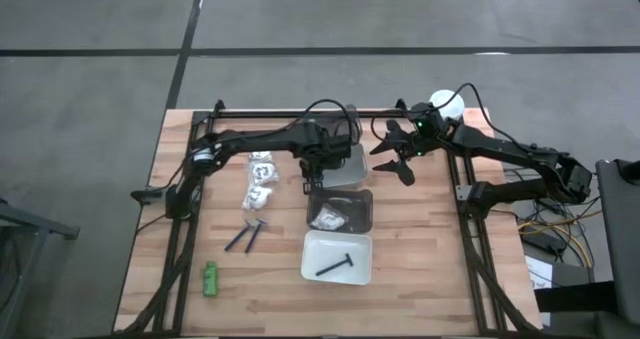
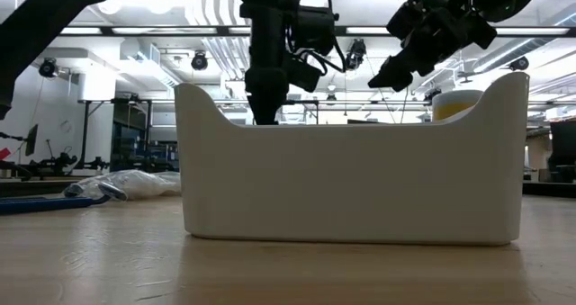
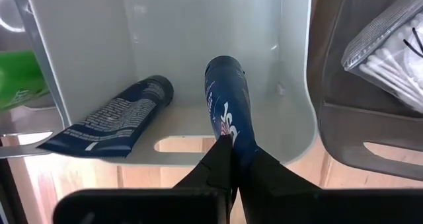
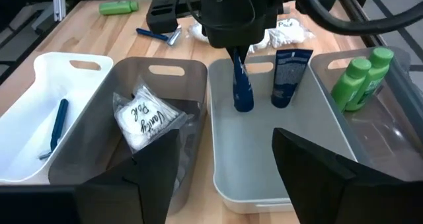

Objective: Pick & Place Travel size toiletries
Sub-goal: Put the blue shave cream into the gray bin, then put the middle white cotton pack into the bottom black bin

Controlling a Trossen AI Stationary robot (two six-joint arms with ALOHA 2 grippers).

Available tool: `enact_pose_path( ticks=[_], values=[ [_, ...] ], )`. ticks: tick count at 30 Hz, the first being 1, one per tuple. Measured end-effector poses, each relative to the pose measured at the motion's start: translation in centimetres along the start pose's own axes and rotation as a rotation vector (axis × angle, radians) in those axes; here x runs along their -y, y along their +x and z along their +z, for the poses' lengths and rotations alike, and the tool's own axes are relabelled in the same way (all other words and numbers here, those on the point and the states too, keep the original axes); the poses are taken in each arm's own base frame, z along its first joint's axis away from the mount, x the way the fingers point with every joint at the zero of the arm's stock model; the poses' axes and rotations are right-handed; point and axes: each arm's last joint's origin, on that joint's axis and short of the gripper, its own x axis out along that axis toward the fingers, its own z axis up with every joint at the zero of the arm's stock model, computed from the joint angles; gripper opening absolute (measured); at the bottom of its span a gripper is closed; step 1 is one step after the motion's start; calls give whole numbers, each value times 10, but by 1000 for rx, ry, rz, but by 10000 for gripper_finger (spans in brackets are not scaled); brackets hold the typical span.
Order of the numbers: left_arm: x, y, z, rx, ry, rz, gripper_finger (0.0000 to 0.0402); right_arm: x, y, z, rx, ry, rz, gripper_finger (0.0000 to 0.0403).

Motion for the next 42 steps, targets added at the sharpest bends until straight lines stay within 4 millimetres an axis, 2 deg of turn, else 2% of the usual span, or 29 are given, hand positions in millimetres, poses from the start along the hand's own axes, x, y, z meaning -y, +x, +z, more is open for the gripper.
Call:
enact_pose_path(
  ticks=[10, 25, 31, 42],
  values=[
    [0, 1, 2, 12, 16, 2, 19, -1, 3, -9, -16, 12, 8, 215],
    [0, 1, 4, 32, 11, 5, 82, -1, 3, -8, -14, 7, 7, 201],
    [-1, 0, 4, 33, 11, 6, 84, -1, 3, -8, -15, 8, 7, 209],
    [-3, -14, 8, 81, 8, 16, 83, -1, 3, -8, -16, 13, 7, 222]
  ],
)
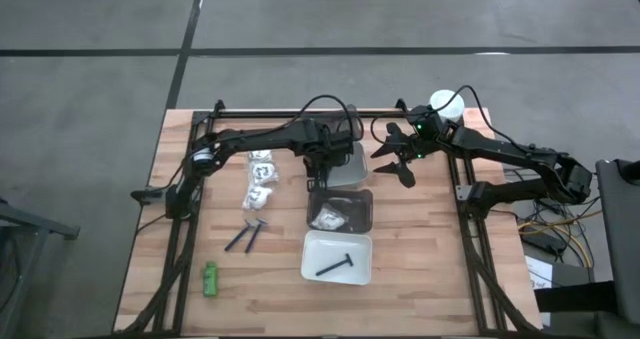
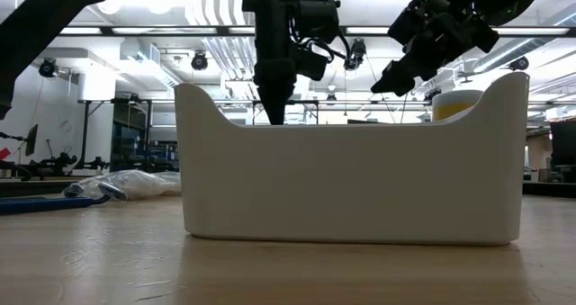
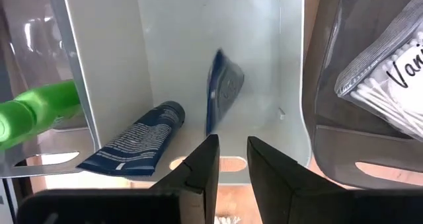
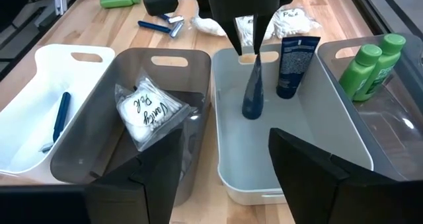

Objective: Pick & Place Travel size toiletries
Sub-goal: Put the middle white cotton pack into the bottom black bin

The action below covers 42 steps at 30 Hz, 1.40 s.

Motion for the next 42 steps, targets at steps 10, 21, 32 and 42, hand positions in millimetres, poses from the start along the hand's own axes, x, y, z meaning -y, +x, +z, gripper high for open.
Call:
enact_pose_path(
  ticks=[10, 21, 32, 42],
  values=[
    [-1, -23, -9, 27, -13, 4, 83, 0, 0, 0, -1, -2, 0, 207],
    [-3, -69, -40, 334, -50, 52, 83, -2, -21, -17, 46, -13, -68, 179],
    [14, -70, -130, 858, -195, 65, 83, -18, -35, -35, 262, -27, -123, 145],
    [37, -38, -202, 1246, -264, 28, 83, -21, -33, -47, 261, 72, -116, 109]
  ],
)
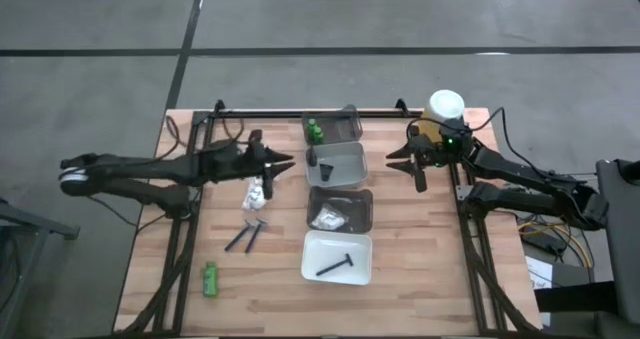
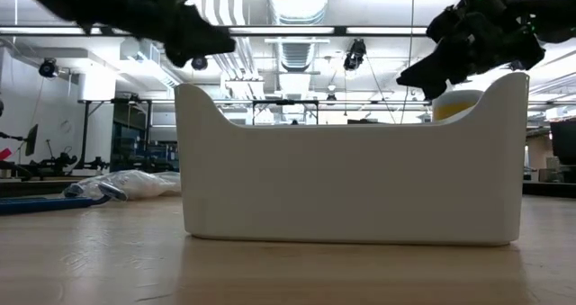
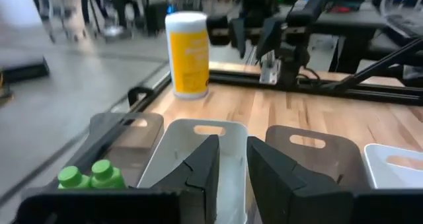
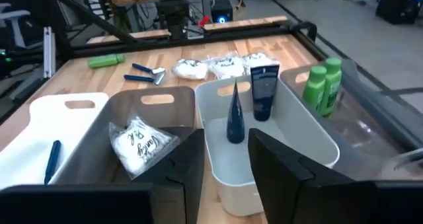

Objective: Pick & Place Travel size toiletries
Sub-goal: Put the middle white cotton pack into the bottom black bin

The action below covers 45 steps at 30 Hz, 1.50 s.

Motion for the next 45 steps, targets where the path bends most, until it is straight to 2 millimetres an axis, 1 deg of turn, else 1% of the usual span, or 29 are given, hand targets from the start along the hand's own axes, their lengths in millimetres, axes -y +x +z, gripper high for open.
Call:
enact_pose_path(
  ticks=[5, 9, 12, 19, 23, 27, 32, 35, 37, 42, 45],
  values=[
    [-2, -18, -25, 98, 59, 6, 83, 1, 3, -4, -21, 147, 2, 90],
    [-4, -27, -39, 163, 96, 11, 83, 1, 4, -13, -29, 132, 2, 75],
    [-4, -31, -45, 180, 112, 13, 83, 0, 3, -23, 8, 132, 1, 64],
    [-4, -34, -46, 196, 78, 10, 83, -10, -4, -47, 148, 126, 23, 52],
    [-4, -34, -46, 199, 43, 7, 83, -16, -10, -59, 184, 108, 32, 56],
    [-4, -33, -46, 196, 4, 2, 83, -23, -15, -70, 219, 44, 56, 54],
    [-4, -33, -46, 196, 3, 0, 83, -31, -16, -69, 222, -37, 93, 48],
    [-3, -33, -48, 178, 5, -39, 83, -32, -15, -69, 224, -72, 103, 52],
    [-2, -33, -51, 156, 7, -69, 83, -32, -15, -69, 222, -78, 101, 56],
    [-3, -33, -55, 124, 19, -69, 83, -32, -15, -70, 218, -78, 101, 69],
    [-3, -32, -61, 60, 35, -61, 83, -32, -15, -69, 218, -79, 101, 77]
  ],
)
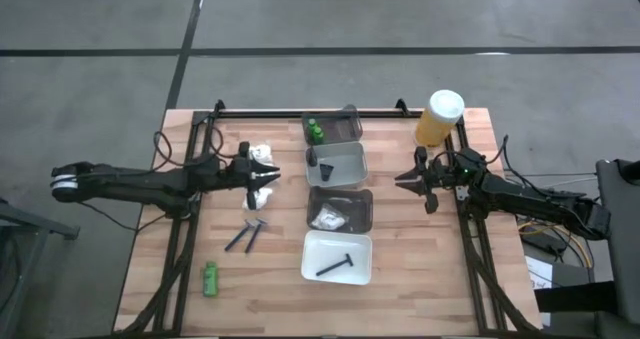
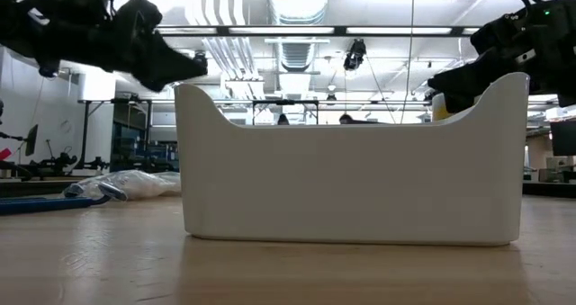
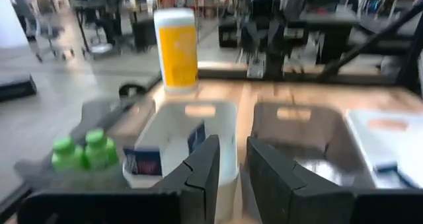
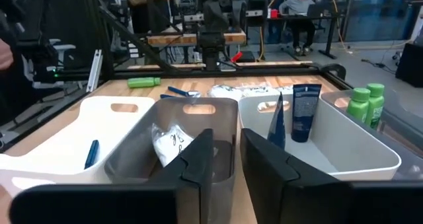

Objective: Pick & Place Travel size toiletries
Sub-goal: Put the middle white cotton pack into the bottom black bin

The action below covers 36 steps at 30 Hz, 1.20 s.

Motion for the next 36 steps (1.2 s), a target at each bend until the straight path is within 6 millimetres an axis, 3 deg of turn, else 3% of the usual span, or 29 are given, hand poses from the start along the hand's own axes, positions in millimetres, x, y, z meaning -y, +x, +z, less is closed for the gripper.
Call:
enact_pose_path(
  ticks=[3, 9, 17, 20, 25, 36],
  values=[
    [-1, 0, -9, -96, 11, 52, 83, 0, 0, 0, 0, 0, 0, 86],
    [-11, -4, -19, -335, -45, 368, 83, 0, 0, 0, 0, 0, 0, 103],
    [-19, -9, -9, -582, -81, 435, 83, 0, 0, 0, -2, 2, 0, 124],
    [-22, -15, -15, -672, -149, 483, 83, 0, 0, 0, -2, 1, 0, 132],
    [-22, -19, -33, -701, -194, 495, 83, 0, 0, 0, -2, 2, 0, 144],
    [-21, -10, -50, -711, -263, 481, 83, 0, 0, 0, -2, 1, 0, 164]
  ],
)
